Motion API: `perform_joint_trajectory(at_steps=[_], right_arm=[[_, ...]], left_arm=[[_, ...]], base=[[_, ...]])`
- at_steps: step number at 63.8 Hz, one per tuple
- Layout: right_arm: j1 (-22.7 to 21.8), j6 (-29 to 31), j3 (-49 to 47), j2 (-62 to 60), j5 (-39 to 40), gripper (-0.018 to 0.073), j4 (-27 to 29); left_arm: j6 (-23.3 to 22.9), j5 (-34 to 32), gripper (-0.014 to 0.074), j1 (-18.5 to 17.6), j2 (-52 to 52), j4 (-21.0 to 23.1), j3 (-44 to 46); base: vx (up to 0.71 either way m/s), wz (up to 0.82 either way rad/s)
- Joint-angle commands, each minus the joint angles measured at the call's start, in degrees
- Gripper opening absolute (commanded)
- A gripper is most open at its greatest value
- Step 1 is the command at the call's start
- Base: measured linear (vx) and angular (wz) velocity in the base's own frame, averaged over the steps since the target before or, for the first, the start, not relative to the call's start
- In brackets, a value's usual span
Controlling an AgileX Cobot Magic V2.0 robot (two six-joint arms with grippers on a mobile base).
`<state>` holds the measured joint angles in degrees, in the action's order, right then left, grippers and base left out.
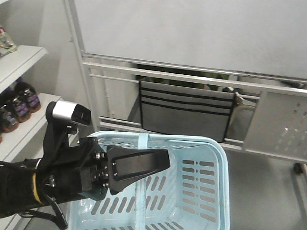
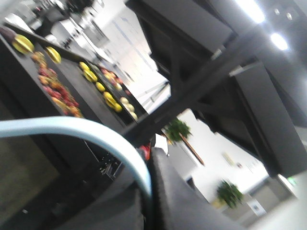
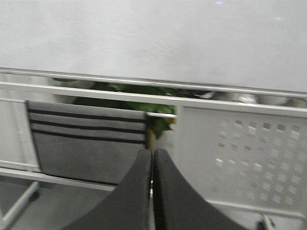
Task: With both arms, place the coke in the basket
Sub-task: 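Drive the base around while holding the basket in the left gripper, then drive up to the shelf with the red Coca-Cola bottle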
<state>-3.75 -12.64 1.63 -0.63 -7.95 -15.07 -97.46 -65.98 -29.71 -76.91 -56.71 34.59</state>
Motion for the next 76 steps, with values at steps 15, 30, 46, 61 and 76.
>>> perform_joint_trajectory(at_steps=[15, 30, 46, 61, 76], right_arm=[[-0.23, 0.52, 0.48, -0.99, 4.07, -0.0005, -0.75], [-0.23, 0.52, 0.48, -0.99, 4.07, -0.0005, -0.75], [-0.23, 0.52, 0.48, -0.99, 4.07, -0.0005, -0.75], [-0.23, 0.52, 0.48, -0.99, 4.07, -0.0005, -0.75], [-0.23, 0.52, 0.48, -0.99, 4.07, -0.0005, -0.75]], left_arm=[[0.58, -13.12, -0.0006, -0.22, 1.91, 4.19, 1.53], [0.58, -13.12, -0.0006, -0.22, 1.91, 4.19, 1.53], [0.58, -13.12, -0.0006, -0.22, 1.91, 4.19, 1.53], [0.58, -13.12, -0.0006, -0.22, 1.91, 4.19, 1.53], [0.58, -13.12, -0.0006, -0.22, 1.91, 4.19, 1.53]], base=[[0.18, 0.70], [0.14, 0.72], [0.10, 0.75], [0.03, 0.78], [-0.01, 0.78]])
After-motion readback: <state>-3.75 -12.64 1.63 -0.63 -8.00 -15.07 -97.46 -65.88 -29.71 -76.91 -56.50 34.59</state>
